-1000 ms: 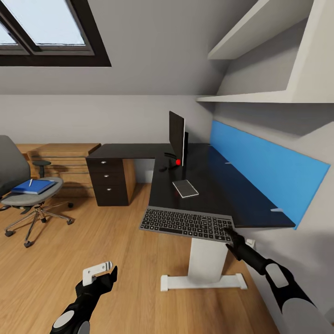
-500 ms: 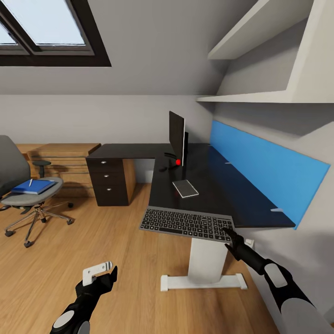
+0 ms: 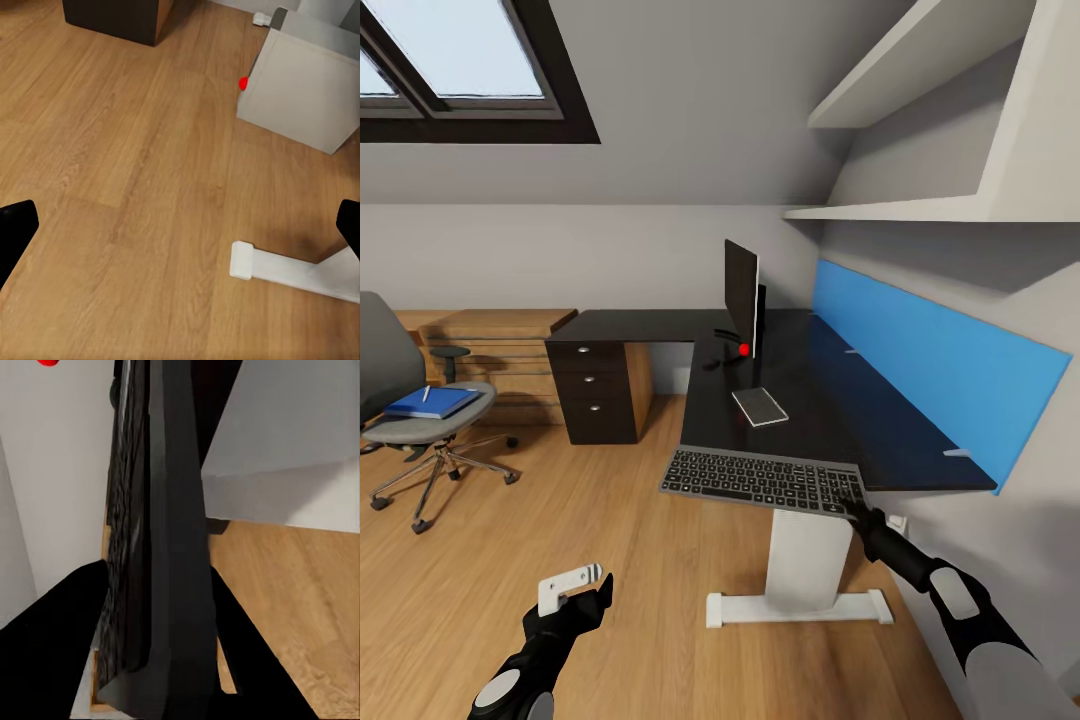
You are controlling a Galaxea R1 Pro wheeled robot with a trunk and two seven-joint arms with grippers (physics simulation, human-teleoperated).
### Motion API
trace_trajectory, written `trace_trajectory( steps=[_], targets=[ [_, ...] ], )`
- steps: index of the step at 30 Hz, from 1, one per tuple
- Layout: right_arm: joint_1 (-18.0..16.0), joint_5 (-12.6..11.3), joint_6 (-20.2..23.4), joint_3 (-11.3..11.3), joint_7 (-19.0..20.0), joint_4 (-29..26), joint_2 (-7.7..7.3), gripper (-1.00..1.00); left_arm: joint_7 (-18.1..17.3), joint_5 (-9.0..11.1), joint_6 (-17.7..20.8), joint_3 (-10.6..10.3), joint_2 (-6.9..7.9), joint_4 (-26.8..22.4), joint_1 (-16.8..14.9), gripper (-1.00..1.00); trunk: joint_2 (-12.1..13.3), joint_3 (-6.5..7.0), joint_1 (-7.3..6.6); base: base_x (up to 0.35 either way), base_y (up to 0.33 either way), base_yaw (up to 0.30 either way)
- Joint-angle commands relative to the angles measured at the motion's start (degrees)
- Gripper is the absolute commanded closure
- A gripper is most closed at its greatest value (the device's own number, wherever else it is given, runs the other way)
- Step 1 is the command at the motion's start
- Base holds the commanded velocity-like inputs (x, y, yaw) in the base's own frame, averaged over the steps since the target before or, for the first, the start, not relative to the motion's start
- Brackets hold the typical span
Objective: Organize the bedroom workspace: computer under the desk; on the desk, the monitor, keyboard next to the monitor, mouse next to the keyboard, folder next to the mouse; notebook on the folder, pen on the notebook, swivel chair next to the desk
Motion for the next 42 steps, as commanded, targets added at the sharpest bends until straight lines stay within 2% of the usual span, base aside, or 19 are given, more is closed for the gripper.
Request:
trace_trajectory(
  steps=[1,7,18,21,22,34,42],
  targets=[
    [0.0,0.7,0.1,-0.1,0.0,0.1,0.01,1.00,0.5,0.6,0.2,-0.1,0.01,-0.1,0.0,-1.00,0.0,-0.05,0.00,0.000,0.000,0.000],
    [0.0,0.7,0.0,-0.2,0.1,0.1,0.01,1.00,0.5,0.6,0.1,-0.1,0.01,-0.1,0.0,-1.00,0.0,-0.05,0.00,0.000,0.000,0.000],
    [0.0,0.6,-0.1,-0.2,0.9,-0.3,0.25,1.00,0.6,0.5,0.1,-0.1,0.01,-0.1,0.0,-1.00,4.4,1.93,-2.42,0.000,0.000,0.000],
    [0.0,0.6,0.0,-0.2,1.0,-0.5,0.99,1.00,0.6,0.5,0.1,-0.1,0.01,-0.1,0.0,-1.00,5.6,2.46,-3.07,0.000,0.000,0.000],
    [0.0,0.6,-0.1,2.1,1.2,-3.2,2.45,1.00,0.6,0.4,0.1,-0.1,0.01,-0.1,0.0,-1.00,6.0,2.64,-3.29,0.000,0.000,0.000],
    [0.0,0.6,-0.1,2.4,1.2,-3.7,2.47,1.00,0.6,0.4,0.1,-0.1,0.01,-0.1,0.0,-1.00,10.8,4.80,-5.93,0.000,0.000,0.000],
    [0.0,0.6,-0.1,4.5,1.2,-4.1,2.49,1.00,0.6,0.4,0.2,-0.1,0.01,-0.1,0.0,-1.00,14.0,6.23,-7.69,0.000,0.000,0.000]
  ],
)
